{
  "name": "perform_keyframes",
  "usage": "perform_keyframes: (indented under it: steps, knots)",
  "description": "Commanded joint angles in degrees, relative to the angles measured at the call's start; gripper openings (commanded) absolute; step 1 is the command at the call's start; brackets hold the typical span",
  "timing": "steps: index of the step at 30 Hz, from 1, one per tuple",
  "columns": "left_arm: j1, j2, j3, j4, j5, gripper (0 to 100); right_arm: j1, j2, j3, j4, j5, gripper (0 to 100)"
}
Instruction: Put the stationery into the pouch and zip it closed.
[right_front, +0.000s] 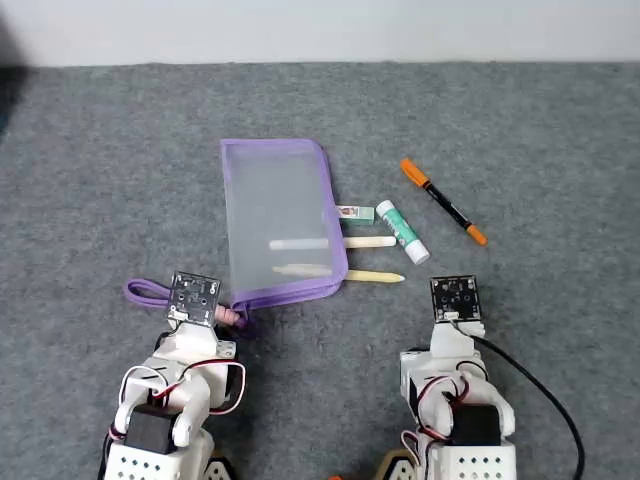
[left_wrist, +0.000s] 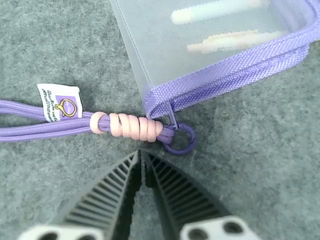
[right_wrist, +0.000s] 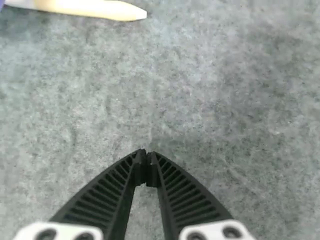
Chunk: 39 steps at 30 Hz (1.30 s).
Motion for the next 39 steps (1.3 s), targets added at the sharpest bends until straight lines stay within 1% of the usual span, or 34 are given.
perform_keyframes:
  steps: [1,4,7,9,14,18,21,26,29,34,38,39]
  knots:
    - [0.35,-0.53,-0.31,0.44,-0.35,1,-0.92,-0.48,0.97,-3.21,-0.18,1.1]
    - [0.35,-0.53,-0.31,0.44,-0.35,1,-0.66,-0.48,0.97,-10.15,-0.53,0.9]
    - [0.35,-0.53,-0.31,0.44,-0.35,1,-2.24,-0.22,-1.49,-13.14,-1.23,0.8]
    - [0.35,-0.53,-0.31,0.44,-0.35,1,-5.76,0.13,-5.19,-13.05,-3.78,1.0]
    - [0.35,-0.53,-0.31,0.44,-0.35,1,-17.45,0.22,-12.13,-11.82,-8.35,0.8]
    - [0.35,-0.53,-0.31,0.44,-0.35,1,-23.78,0.22,-12.66,-12.35,-8.7,0.8]
    - [0.35,-0.53,-0.31,0.44,-0.35,1,-25.36,0.22,-12.84,-12.44,-8.7,0.8]
    - [0.35,-0.53,-0.31,0.44,-0.35,1,-25.36,2.07,-15.3,-12.44,-8.62,0.8]
    - [0.35,-0.53,-0.31,0.44,-0.35,1,-25.36,10.33,-21.71,-12.44,-8.7,0.8]
    - [0.35,-0.53,-0.31,0.44,-0.35,1,-25.36,33.63,-36.57,-11.91,-8.88,0.9]
    - [0.35,-0.53,-0.31,0.44,-0.35,1,-25.45,48.92,-46.33,-12.53,-8.53,1.1]
    - [0.35,-0.53,-0.31,0.44,-0.35,1,-25.45,52.26,-48.0,-13.23,-7.47,1.1]
